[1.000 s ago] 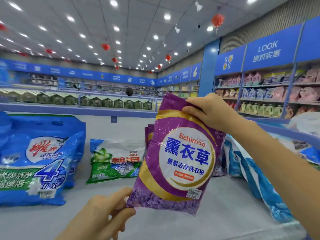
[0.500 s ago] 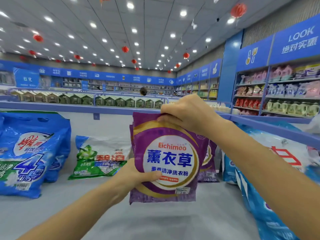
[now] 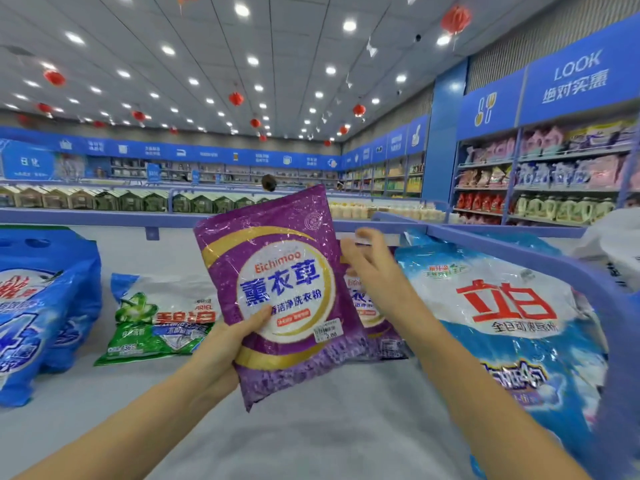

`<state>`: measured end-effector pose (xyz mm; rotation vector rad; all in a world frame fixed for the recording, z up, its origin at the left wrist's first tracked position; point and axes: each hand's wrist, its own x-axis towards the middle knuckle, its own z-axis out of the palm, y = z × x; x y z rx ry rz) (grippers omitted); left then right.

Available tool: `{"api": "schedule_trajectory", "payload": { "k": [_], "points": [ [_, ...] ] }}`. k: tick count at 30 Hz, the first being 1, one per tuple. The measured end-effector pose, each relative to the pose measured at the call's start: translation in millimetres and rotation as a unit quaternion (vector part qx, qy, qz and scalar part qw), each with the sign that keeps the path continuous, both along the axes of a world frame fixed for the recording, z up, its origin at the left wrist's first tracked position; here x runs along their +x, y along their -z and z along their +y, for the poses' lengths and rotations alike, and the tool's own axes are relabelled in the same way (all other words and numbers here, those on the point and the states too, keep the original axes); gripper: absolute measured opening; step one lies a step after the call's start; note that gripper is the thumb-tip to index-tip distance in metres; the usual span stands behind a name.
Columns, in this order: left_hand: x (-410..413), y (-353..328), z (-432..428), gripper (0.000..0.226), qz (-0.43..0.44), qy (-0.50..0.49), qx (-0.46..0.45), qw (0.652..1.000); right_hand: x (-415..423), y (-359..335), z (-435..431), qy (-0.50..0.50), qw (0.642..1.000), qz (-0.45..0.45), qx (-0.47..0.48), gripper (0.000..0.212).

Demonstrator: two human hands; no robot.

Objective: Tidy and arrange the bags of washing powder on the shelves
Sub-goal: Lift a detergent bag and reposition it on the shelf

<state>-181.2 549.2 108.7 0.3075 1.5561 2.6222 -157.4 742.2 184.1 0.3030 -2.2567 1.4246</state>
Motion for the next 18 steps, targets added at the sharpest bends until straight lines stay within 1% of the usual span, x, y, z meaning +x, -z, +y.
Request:
{"api": "schedule_trajectory", "payload": {
  "k": [1, 2, 3, 5, 6, 8, 9, 12, 14, 15, 16, 18],
  "points": [
    [-0.2, -0.9, 0.8, 0.036, 0.002, -0.004, 0.010, 1.000, -2.3, 9.1, -2.8, -0.041, 0.997, -0.044, -0.042, 0.063],
    [-0.3, -0.9, 2.0, 0.037, 0.002, -0.003, 0.017, 1.000, -4.0, 15.4, -6.7, -0.066, 0.992, -0.066, -0.080, 0.055],
    [-0.4, -0.5, 3.6, 0.038, -0.002, -0.001, 0.022, 1.000, -5.1, 19.3, -10.0, -0.077, 0.990, -0.060, -0.100, 0.053],
    [2.2, -3.1, 6.1, 0.039, -0.006, 0.012, 0.038, 0.999, -5.1, 18.9, -14.5, -0.084, 0.993, -0.007, -0.085, 0.056],
    [3.1, -5.6, 7.2, 0.038, -0.008, 0.017, 0.042, 0.999, -5.3, 16.1, -15.4, -0.085, 0.993, 0.009, -0.079, 0.052],
    [4.5, -9.3, 9.0, 0.036, -0.011, 0.017, 0.028, 0.999, -8.9, 12.6, -12.8, -0.074, 0.994, -0.010, -0.075, 0.041],
    [6.0, -11.5, 9.8, 0.036, -0.008, 0.010, 0.018, 1.000, -10.7, 14.2, -10.6, -0.063, 0.995, -0.023, -0.079, 0.039],
    [2.9, -21.0, 12.6, 0.035, 0.006, -0.010, -0.009, 1.000, -14.7, 19.8, -3.1, -0.026, 0.996, -0.022, -0.078, 0.041],
    [-2.8, -20.0, 15.4, 0.026, 0.000, -0.026, -0.034, 0.999, -14.6, 21.8, 6.1, 0.017, 0.998, -0.016, -0.064, 0.041],
    [-6.6, -17.6, 16.5, 0.022, -0.008, -0.032, -0.045, 0.998, -13.2, 21.3, 12.5, 0.034, 0.996, -0.006, -0.077, 0.035],
    [-10.8, -13.6, 17.6, 0.018, -0.017, -0.037, -0.051, 0.998, -11.2, 19.1, 19.2, 0.038, 0.993, 0.005, -0.110, 0.028],
    [-19.0, -0.8, 21.0, 0.014, -0.044, -0.037, -0.055, 0.997, -5.7, 15.5, 32.6, 0.029, 0.985, 0.019, -0.167, 0.018]
  ]
}}
